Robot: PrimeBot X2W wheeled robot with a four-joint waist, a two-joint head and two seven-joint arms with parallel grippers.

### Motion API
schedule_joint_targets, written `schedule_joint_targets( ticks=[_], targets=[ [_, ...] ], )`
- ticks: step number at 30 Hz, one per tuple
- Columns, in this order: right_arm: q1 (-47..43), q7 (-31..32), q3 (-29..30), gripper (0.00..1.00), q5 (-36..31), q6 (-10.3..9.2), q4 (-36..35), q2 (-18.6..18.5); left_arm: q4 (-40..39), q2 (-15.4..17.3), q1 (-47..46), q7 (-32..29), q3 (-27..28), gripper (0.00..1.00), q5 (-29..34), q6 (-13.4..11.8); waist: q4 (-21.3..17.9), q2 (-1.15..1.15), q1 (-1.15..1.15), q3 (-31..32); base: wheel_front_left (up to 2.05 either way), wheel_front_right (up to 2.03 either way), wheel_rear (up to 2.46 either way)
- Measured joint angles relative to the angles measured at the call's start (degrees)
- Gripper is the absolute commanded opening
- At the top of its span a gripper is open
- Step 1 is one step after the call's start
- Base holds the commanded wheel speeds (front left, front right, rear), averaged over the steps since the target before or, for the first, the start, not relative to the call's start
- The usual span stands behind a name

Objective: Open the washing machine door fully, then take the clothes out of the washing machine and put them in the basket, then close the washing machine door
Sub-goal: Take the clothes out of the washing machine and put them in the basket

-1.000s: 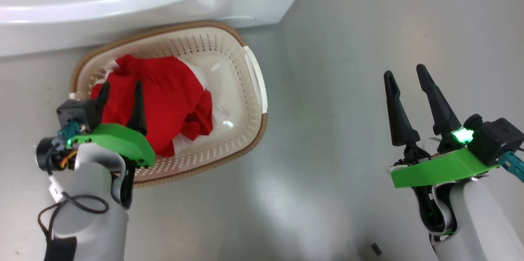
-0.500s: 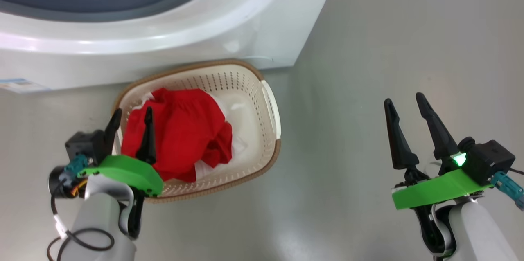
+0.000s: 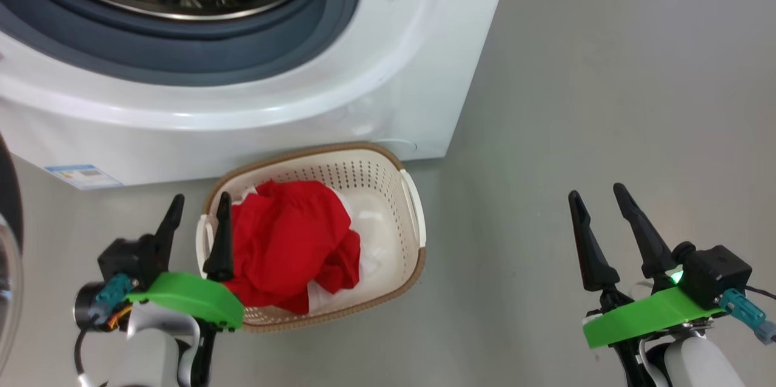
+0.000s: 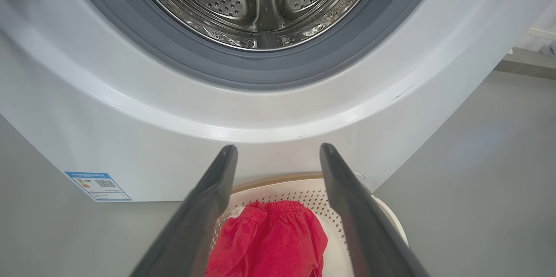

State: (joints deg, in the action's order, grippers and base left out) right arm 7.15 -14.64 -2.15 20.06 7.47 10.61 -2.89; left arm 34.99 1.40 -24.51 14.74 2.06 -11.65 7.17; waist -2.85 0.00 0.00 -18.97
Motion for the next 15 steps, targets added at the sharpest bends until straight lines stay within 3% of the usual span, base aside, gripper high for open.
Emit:
schedule_joint_targets(
  ticks=[15],
  targets=[
    [-4.76,0.0,1.34,1.0,-0.05,0.0,0.2,-0.23,-9.33,0.05,8.9,-0.02,-0.11,1.0,1.15,-0.01,1.63,0.0,0.0,6.88,0.0,0.0,0.0]
  ],
)
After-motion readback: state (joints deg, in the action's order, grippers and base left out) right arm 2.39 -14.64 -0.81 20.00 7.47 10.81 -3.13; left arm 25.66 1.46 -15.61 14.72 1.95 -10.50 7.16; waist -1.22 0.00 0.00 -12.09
